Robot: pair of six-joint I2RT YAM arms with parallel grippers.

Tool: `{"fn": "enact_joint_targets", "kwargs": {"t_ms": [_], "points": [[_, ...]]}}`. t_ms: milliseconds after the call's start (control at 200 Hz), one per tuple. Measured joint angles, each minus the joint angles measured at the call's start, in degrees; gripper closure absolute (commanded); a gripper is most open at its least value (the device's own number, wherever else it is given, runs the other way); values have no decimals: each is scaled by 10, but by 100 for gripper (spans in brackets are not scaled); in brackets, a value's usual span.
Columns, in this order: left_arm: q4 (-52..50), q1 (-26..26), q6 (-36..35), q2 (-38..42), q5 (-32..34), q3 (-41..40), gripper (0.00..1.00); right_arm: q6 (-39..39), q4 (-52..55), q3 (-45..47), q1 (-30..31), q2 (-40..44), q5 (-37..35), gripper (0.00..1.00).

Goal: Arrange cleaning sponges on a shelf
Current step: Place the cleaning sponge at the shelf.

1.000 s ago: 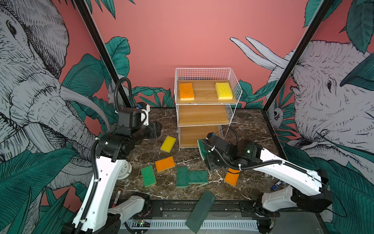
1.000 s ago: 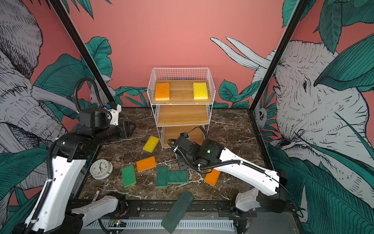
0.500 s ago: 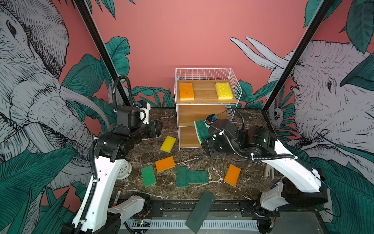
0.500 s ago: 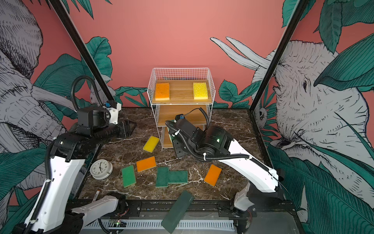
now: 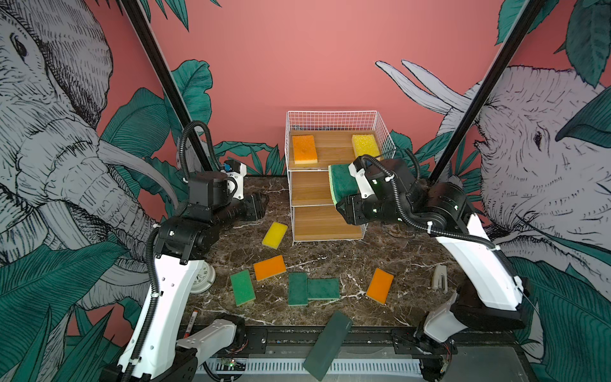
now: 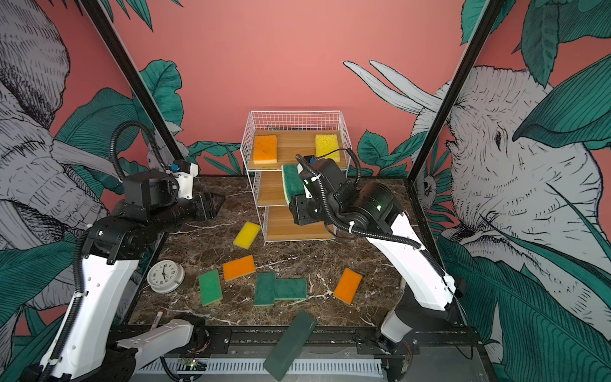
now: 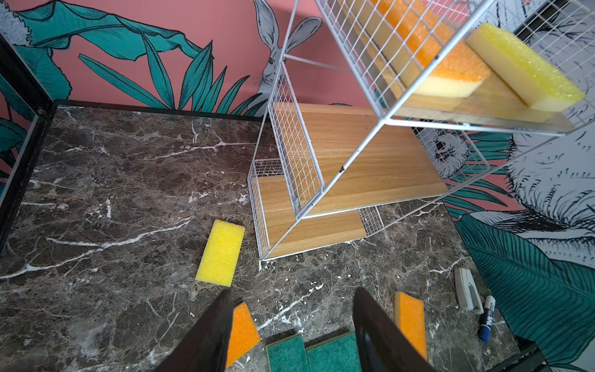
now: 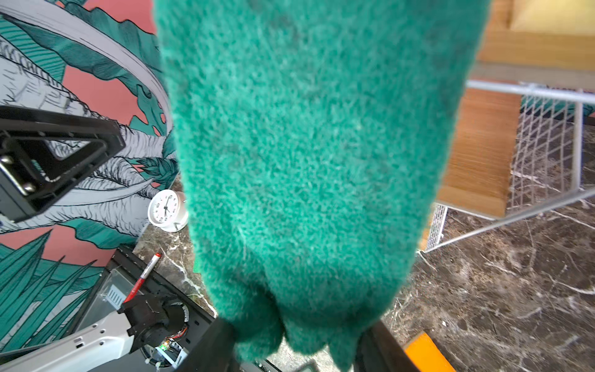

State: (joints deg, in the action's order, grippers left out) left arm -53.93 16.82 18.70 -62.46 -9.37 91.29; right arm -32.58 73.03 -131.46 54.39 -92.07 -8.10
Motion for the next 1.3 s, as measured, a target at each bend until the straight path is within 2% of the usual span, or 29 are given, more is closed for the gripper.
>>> {"fn": "enact_joint_targets", "kwargs": {"t_ms": [295,565,830,1300], "points": [[14,0,9,0,-2,0,39,37,-28,-47,-3,-40,16,43],[16,0,12,-1,-3,2,39,81,-56,-64,-25,-38,-15,39],[21,0,17,-7,-3,3,39,149,-124,-33,-46,-30,-68,36],[34,0,30,-17,-5,3,39,161,-213,11,-62,-30,-79,35]]}}
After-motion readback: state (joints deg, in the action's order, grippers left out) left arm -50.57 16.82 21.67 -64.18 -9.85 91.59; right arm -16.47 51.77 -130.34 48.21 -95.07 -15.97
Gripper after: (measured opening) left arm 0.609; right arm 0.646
